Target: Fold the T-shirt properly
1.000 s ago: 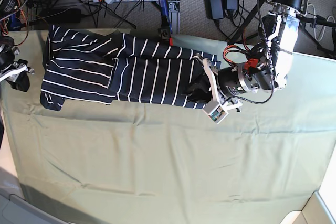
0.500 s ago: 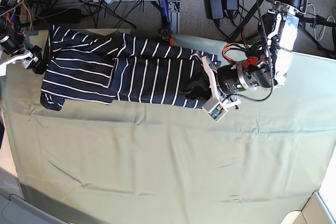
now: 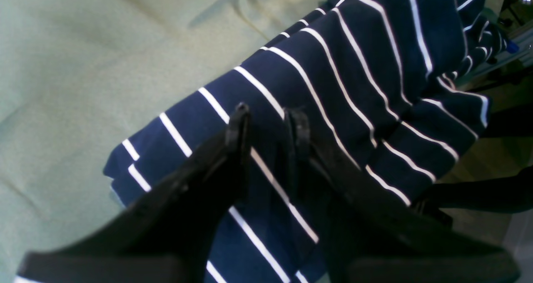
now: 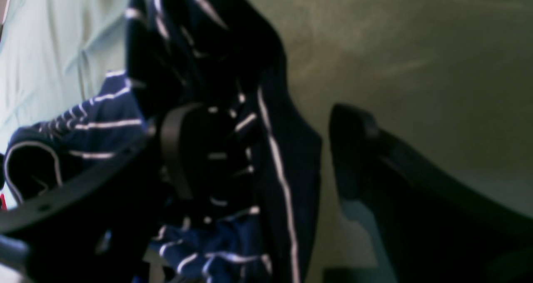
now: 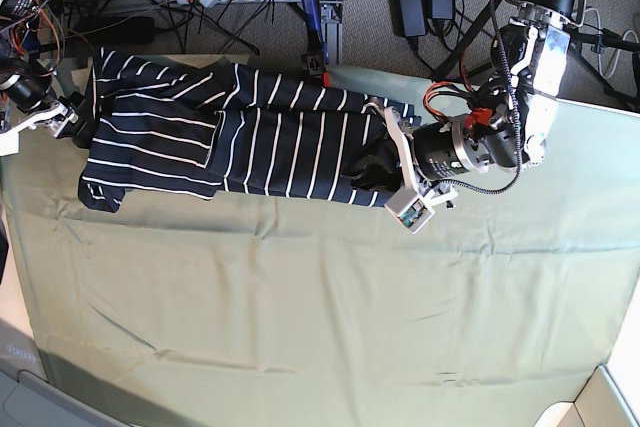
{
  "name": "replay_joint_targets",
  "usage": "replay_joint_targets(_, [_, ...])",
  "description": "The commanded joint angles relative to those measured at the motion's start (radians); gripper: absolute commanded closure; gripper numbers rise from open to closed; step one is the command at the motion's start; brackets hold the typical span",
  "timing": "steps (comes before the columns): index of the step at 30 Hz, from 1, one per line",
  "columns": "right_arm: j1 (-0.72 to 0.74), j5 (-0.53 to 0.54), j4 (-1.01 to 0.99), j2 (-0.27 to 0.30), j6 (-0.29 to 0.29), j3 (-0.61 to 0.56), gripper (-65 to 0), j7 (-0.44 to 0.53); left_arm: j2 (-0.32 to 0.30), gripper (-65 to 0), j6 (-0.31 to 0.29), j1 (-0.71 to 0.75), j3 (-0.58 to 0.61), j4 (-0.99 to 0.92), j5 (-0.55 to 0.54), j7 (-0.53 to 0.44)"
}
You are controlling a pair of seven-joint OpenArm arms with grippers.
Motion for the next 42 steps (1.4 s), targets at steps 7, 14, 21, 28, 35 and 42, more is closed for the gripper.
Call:
replay_joint_targets(7, [0.002,0.022,0.104,0.025,0.056,0.006,-44.3,-0.006,-0.002,-16.4,0.010,-0.004,-0.005,0.016,-0.016,-0.026])
replay_joint_targets(14, [-0.059,0.024,0.146,0.093,0.056,0.006,-44.3,-0.009,-0.002,-16.4,0.010,0.003,-0.005,0.016,-0.016,-0.026])
replay_joint_targets(21, [-0.064,0.047,0.149,0.115,0.056,0.005,-44.3,-0.016,-0.002,-16.4,0.011,0.003,-0.005,0.016,-0.016,-0.031])
replay_joint_targets(28, [-0.061,0.047,0.148,0.080,0.064,-0.001,-44.3,-0.003,0.000,-16.4,0.010,0.003,-0.005,0.016,-0.016,-0.037])
replay_joint_targets(35, [-0.042,0.003,0.148,0.077,0.063,-0.053,-44.3,0.030,0.000,-16.4,0.010,0.003,-0.005,0.016,-0.016,-0.036])
replay_joint_targets(42, [-0.039,-0.050,0.146,0.077,0.063,-0.114,-44.3,0.071,0.000,-16.4,0.010,0.003,-0.005,0.016,-0.016,-0.036])
